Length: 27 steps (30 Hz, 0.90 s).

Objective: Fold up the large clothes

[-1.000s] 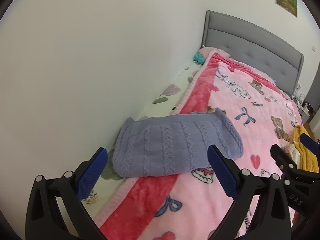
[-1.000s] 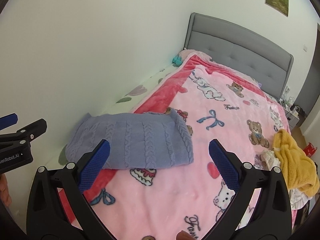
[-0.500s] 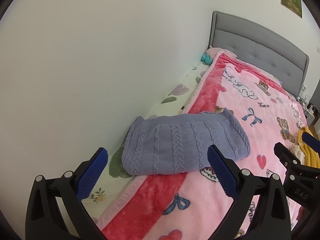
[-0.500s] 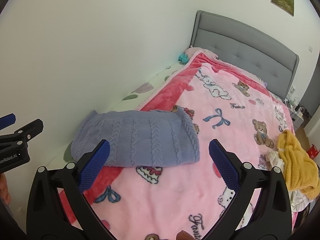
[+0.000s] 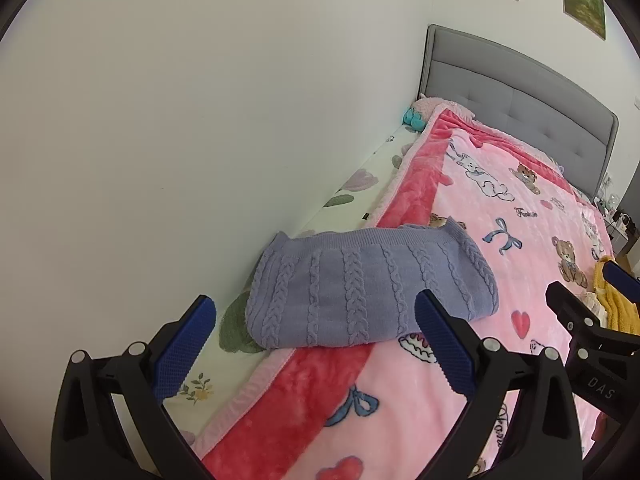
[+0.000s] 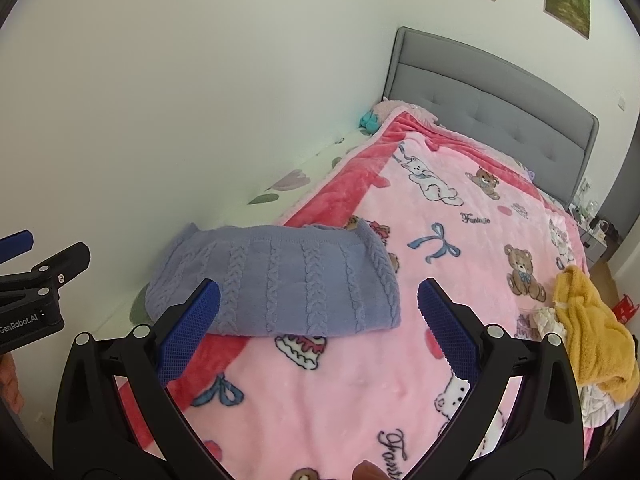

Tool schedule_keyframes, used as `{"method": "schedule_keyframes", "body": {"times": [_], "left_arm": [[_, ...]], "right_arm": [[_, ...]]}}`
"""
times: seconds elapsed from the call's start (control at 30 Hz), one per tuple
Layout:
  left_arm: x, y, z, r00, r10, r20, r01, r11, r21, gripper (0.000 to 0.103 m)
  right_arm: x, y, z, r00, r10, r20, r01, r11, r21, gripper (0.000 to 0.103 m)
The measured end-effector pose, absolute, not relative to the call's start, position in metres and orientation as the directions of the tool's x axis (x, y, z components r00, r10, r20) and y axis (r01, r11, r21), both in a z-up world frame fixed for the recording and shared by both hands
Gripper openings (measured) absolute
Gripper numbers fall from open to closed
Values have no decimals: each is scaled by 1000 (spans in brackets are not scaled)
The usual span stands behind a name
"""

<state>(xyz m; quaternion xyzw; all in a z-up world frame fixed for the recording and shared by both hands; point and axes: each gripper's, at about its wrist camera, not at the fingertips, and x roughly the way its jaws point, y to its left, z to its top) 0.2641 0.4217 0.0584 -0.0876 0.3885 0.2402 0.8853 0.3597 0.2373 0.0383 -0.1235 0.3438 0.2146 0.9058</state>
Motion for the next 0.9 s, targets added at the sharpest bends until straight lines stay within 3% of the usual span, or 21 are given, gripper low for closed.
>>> {"method": "schedule_keyframes", "body": {"times": [0.9], "left_arm": [[261, 423, 68, 591, 372, -715, -497, 867, 41, 98]], "right_arm": [[356, 245, 42, 664, 327, -673, -492, 868, -64, 95]]}}
